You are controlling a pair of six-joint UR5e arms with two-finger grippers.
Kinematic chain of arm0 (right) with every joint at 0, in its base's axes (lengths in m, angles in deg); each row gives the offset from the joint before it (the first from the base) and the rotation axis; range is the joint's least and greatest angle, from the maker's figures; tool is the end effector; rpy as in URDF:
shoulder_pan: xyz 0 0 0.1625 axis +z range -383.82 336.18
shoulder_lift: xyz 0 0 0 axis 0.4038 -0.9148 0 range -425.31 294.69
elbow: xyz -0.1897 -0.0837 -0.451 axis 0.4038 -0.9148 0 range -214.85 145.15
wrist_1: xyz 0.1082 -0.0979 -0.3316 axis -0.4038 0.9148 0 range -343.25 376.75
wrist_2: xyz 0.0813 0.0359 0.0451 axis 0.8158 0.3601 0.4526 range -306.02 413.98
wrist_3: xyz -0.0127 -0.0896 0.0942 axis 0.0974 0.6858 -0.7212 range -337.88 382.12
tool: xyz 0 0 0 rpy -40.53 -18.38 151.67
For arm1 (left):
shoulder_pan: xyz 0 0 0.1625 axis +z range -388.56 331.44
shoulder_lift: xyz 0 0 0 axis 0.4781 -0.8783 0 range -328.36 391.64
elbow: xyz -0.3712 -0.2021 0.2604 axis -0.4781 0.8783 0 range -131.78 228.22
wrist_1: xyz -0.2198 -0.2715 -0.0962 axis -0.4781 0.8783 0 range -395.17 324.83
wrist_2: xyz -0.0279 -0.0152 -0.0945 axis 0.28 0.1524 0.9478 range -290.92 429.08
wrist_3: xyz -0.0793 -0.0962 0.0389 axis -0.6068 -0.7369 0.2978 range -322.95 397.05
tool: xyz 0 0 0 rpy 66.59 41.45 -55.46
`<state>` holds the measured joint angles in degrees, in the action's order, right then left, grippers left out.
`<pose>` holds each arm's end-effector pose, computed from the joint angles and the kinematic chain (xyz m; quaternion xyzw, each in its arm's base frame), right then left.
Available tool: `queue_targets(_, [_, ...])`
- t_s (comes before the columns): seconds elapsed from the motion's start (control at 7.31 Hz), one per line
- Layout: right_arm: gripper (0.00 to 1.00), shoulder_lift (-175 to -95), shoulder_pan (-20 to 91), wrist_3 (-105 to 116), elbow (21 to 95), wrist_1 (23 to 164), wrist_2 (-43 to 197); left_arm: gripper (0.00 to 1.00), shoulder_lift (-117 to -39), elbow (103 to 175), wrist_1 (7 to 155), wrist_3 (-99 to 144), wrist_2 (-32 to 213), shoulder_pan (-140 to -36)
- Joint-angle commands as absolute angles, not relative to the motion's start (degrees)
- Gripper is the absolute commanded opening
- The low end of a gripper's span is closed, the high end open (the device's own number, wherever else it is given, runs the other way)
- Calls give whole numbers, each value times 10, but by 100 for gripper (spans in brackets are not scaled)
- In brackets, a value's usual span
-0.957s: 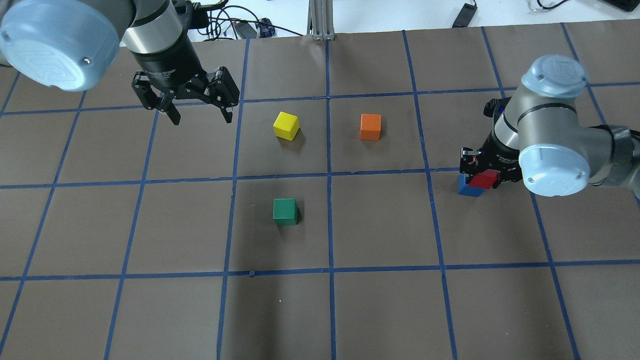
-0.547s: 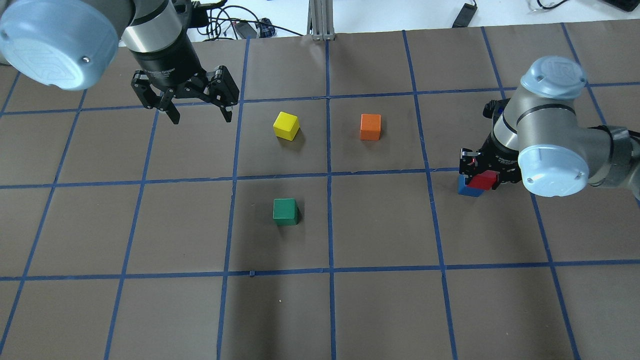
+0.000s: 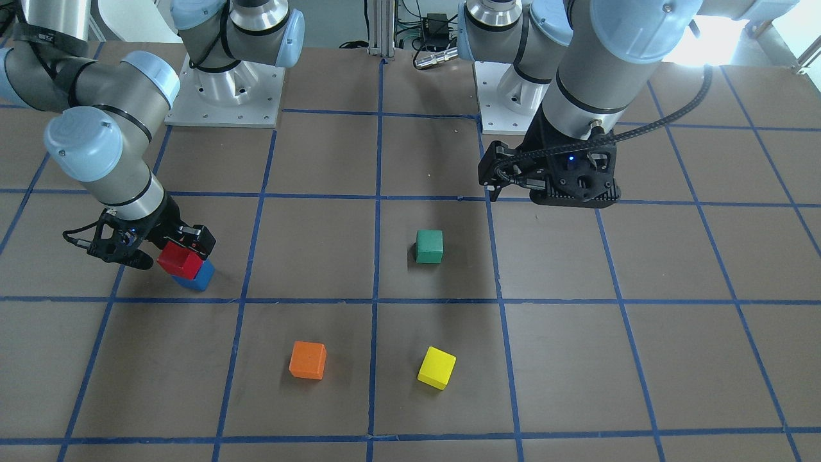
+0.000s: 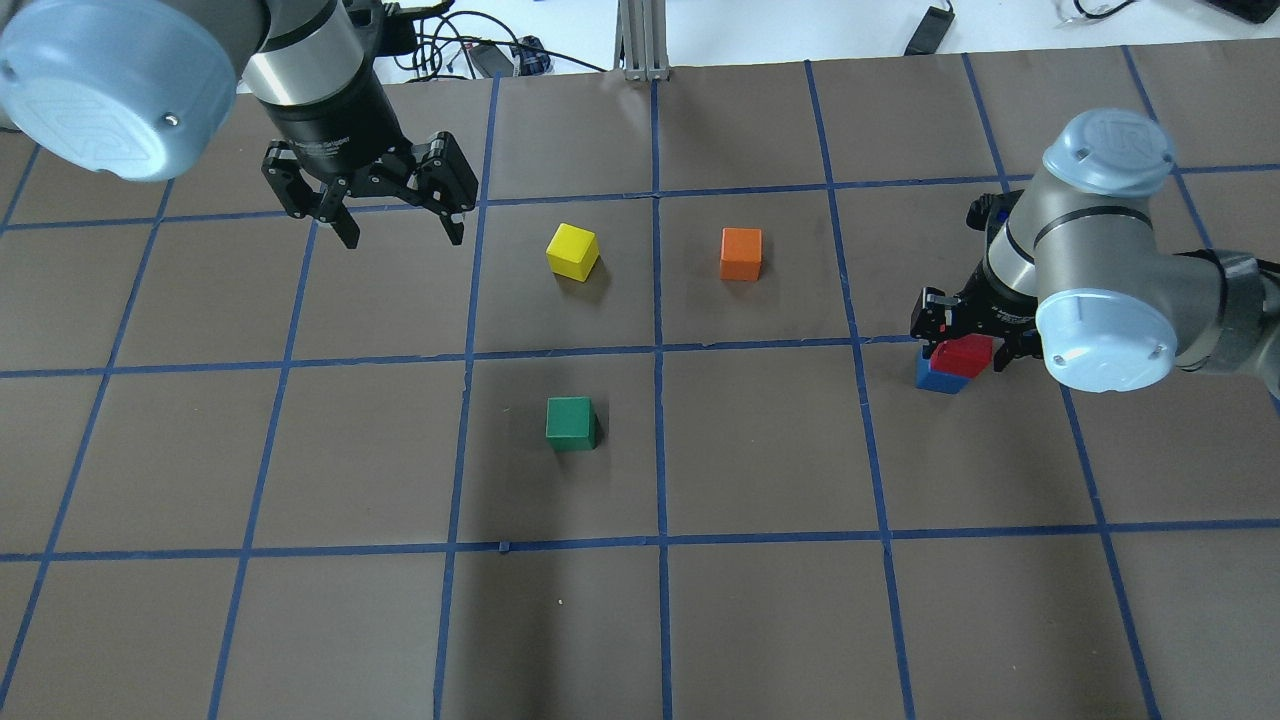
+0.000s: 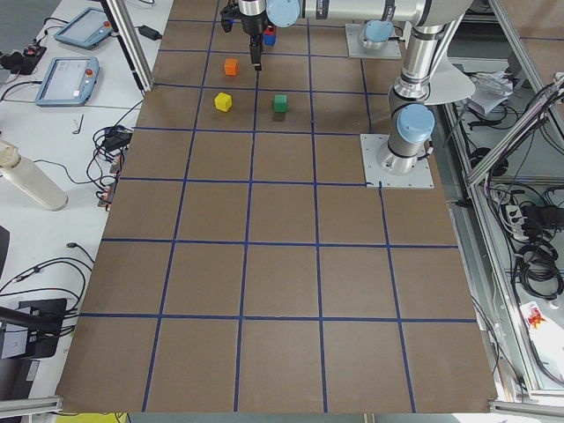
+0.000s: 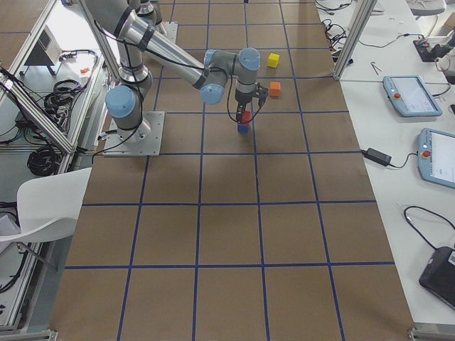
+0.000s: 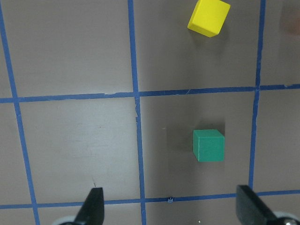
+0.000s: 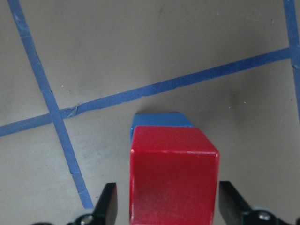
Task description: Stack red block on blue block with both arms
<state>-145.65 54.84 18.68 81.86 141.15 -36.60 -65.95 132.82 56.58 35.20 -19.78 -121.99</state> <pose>0.0409 -0.4668 0.3181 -0.1286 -0.9915 -0.0175 0.0039 -0.1652 -0.4837 0.5047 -0.0134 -0.9993 -0.0348 0.0084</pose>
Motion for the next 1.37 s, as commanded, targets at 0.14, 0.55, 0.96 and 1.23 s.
queue_targets(0.14, [100, -1483, 556, 184, 777, 1397, -366, 100, -660, 1327, 566, 352, -198, -1220])
queue_targets(0.55, [100, -1529, 612, 185, 663, 1247, -365, 100, -658, 1323, 566, 351, -199, -1220])
queue_targets(0.96, [100, -1540, 685, 183, 542, 1119, -367, 100, -658, 1322, 566, 351, -198, -1220])
queue_targets(1.23, [100, -1539, 687, 176, 543, 1115, -367, 100, -654, 1321, 566, 351, -199, -1222])
